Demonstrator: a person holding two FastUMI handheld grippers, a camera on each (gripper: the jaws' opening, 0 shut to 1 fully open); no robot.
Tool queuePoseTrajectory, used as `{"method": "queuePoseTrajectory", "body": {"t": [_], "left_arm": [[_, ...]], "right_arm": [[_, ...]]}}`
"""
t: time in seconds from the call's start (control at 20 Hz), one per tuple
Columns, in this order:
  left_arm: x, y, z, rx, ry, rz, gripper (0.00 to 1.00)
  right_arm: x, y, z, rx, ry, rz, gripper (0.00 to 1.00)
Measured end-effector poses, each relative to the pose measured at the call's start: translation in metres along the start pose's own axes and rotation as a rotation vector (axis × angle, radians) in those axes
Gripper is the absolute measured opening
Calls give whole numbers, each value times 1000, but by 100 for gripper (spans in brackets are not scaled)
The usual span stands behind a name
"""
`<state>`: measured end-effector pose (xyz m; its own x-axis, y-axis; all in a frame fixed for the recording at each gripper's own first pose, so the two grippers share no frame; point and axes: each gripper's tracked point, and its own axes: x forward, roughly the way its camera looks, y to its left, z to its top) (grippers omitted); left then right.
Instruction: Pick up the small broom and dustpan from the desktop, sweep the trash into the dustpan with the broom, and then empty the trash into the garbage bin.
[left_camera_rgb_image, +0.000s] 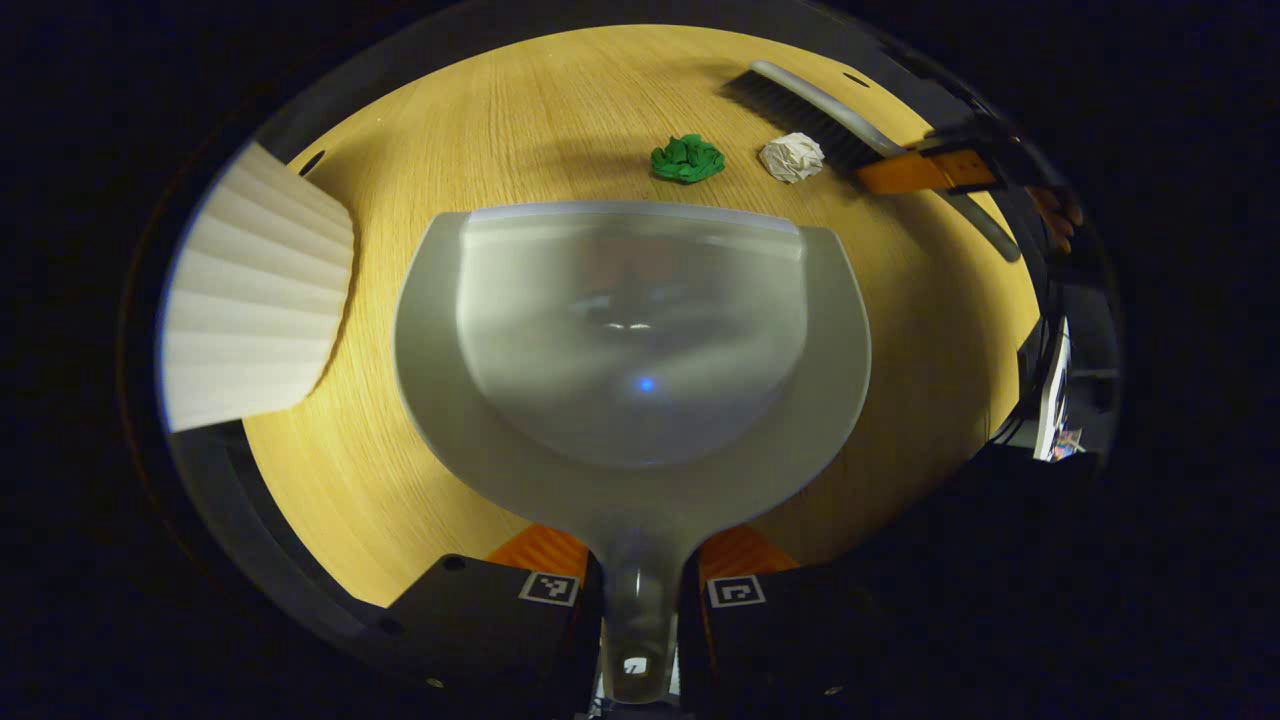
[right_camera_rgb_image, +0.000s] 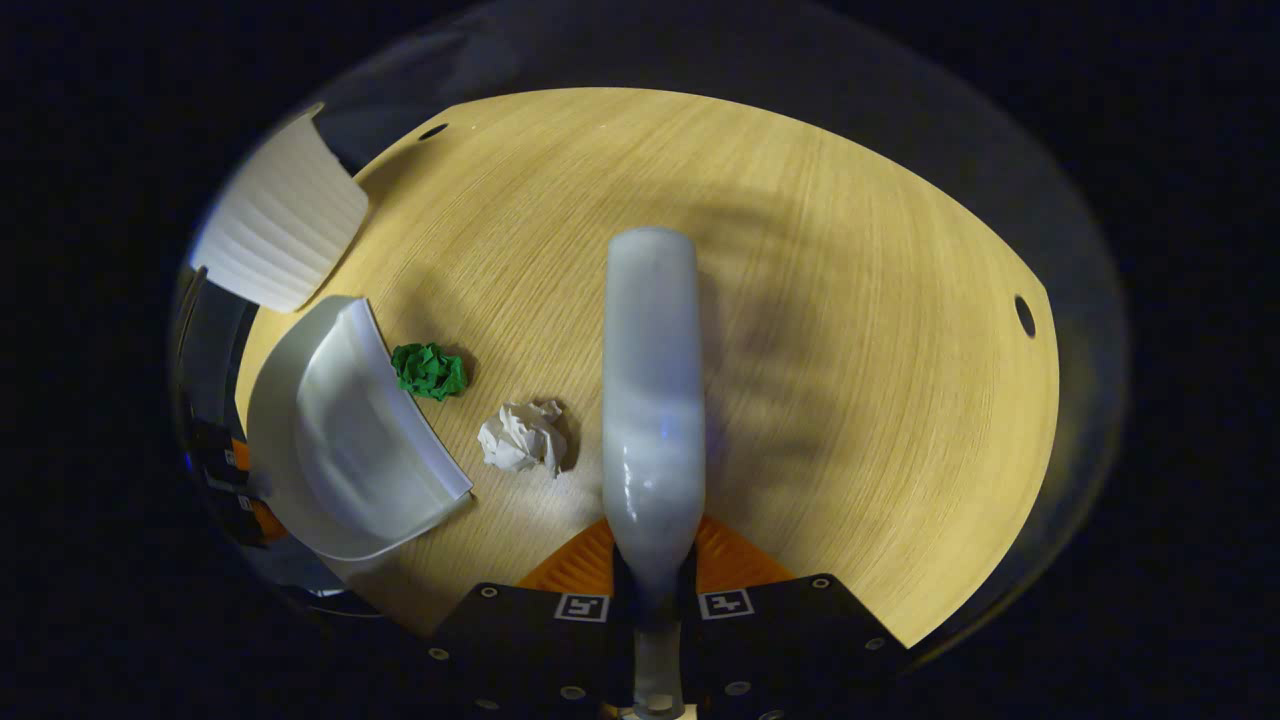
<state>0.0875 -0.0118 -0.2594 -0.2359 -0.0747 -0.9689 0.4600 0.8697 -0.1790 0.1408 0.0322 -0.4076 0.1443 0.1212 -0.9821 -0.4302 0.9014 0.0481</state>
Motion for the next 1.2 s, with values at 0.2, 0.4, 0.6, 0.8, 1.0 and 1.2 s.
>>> {"method": "queuePoseTrajectory", "body": {"t": [0.2,0.4,0.6,0.8,1.0,1.2], "left_arm": [[-2,14,6,112,23,2,32],[-2,17,11,210,33,-18,32],[-2,16,12,227,33,-19,32],[3,6,15,169,-5,-36,32],[6,-11,12,70,-40,-64,32],[12,-22,13,-19,-69,-74,32]], "right_arm": [[5,26,6,-110,44,93,18],[0,66,1,-239,76,213,18],[-9,97,12,-347,87,295,17],[-22,109,11,-430,106,348,17],[-25,96,50,-345,72,314,18],[-24,48,87,-162,34,208,18]]}}
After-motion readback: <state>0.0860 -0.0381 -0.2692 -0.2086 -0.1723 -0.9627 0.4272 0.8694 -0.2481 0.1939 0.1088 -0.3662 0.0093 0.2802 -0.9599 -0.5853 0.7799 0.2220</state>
